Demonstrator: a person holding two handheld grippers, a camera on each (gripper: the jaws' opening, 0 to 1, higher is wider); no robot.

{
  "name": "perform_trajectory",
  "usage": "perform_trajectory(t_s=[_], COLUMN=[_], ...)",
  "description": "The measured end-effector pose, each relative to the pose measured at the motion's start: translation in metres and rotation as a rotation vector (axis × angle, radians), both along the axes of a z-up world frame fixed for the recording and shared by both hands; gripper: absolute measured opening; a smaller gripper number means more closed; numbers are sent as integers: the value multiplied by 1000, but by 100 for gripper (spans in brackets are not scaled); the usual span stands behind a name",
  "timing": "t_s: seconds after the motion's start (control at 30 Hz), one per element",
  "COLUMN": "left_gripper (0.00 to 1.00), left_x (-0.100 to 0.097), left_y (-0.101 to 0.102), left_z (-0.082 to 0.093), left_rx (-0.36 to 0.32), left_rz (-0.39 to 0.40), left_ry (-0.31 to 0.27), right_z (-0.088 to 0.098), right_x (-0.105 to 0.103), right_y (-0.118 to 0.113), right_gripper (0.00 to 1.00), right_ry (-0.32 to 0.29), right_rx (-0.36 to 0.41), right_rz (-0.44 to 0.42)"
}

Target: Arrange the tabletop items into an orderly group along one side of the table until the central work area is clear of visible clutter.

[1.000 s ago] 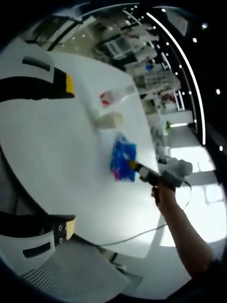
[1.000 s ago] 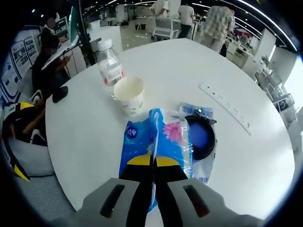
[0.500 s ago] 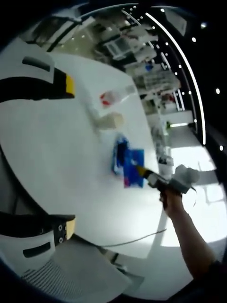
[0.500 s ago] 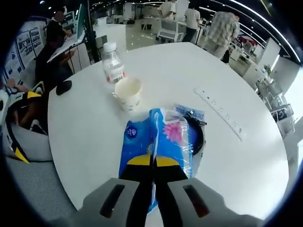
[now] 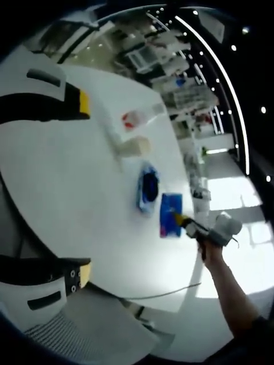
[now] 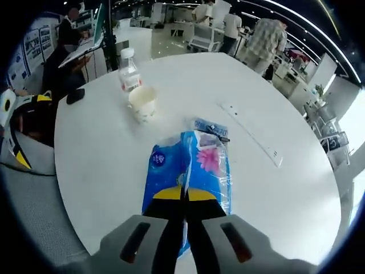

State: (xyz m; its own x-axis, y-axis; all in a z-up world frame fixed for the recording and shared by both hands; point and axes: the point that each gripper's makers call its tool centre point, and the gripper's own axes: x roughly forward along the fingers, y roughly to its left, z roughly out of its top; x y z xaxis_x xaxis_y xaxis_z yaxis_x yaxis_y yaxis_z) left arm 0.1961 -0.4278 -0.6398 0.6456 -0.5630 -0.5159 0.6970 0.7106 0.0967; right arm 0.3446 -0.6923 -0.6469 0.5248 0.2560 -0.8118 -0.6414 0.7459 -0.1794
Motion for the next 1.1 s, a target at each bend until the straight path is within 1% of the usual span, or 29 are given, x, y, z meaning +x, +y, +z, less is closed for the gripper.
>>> perform_trajectory(t_s=[0.23, 0.37, 0.47, 0.53, 0.7, 0.77, 0.9, 1.0, 1.03, 1.07, 1.1], left_gripper=[96, 96, 96, 96, 96, 96, 96, 96, 96, 95, 95], left_x=[-1, -1, -2, -3, -3, -3, -4, -4, -4, -4, -4], left_y=[0, 1, 1, -1, -2, -2, -3, -2, -2, -1, -2], left_z=[-2, -2, -2, -1, 2, 2, 0, -2, -2, -3, -3], left_rx=[9, 8, 6, -7, -33, -31, -20, -15, -12, -6, -5], left_rz=[-6, -4, -5, -14, -16, -15, -22, -21, -21, -22, -22], left_ry=[7, 8, 10, 11, 9, 13, 17, 21, 23, 25, 25], right_z=[2, 1, 0, -2, -5, -6, -12, -20, -22, -26, -28], right_x=[-4, -11, -17, -20, -23, -23, -26, -31, -32, -35, -36], right_y=[-22, -34, -41, -50, -61, -67, -79, -89, -92, -95, -96], right_gripper=[0, 0, 0, 0, 0, 0, 0, 0, 0, 0, 0], right_ry=[-7, -4, 1, -1, 4, 8, 18, 33, 39, 53, 56], right_rx=[-3, -10, -28, -70, -91, -100, -139, -169, -183, -206, -214], right_rz=[-21, -42, -44, -35, -35, -39, -20, 9, 21, 52, 60])
